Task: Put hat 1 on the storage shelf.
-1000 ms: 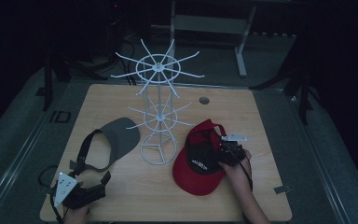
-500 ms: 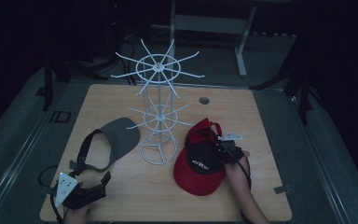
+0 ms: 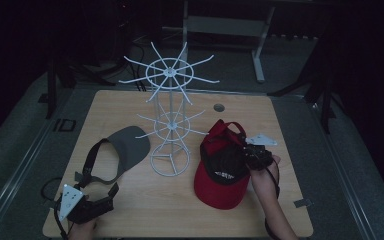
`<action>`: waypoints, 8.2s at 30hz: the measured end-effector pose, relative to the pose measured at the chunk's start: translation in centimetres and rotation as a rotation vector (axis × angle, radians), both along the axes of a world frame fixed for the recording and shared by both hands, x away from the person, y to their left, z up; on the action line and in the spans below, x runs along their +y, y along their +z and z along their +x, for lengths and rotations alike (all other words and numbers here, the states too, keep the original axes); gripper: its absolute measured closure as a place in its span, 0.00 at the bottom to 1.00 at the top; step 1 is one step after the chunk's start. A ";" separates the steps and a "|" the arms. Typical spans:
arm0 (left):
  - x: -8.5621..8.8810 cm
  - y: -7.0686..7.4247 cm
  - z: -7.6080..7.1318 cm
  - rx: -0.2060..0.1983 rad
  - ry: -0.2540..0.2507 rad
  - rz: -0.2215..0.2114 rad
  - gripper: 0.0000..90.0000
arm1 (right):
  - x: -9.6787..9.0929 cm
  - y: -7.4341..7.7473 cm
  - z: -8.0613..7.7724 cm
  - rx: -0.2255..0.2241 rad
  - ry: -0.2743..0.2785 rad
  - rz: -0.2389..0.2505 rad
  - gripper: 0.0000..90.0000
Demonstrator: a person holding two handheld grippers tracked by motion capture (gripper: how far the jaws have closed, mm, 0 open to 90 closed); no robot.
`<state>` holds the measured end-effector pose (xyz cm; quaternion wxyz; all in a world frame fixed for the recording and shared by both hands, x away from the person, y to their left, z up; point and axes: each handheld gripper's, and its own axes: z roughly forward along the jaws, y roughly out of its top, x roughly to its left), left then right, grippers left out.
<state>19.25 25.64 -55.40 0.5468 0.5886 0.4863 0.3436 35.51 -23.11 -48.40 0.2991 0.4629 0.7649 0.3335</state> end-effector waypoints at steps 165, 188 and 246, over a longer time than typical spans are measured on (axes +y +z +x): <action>-26.0 21.9 8.1 -0.147 -0.788 0.259 1.00 | -1.8 15.7 -19.6 -0.388 0.484 0.276 0.61; -25.4 21.7 8.5 -0.148 -1.039 0.274 1.00 | -1.6 14.0 -15.3 -0.249 0.598 0.192 0.68; -19.1 20.0 6.8 -0.141 -0.859 0.228 0.55 | -4.8 17.8 -15.7 -0.382 0.381 0.283 0.99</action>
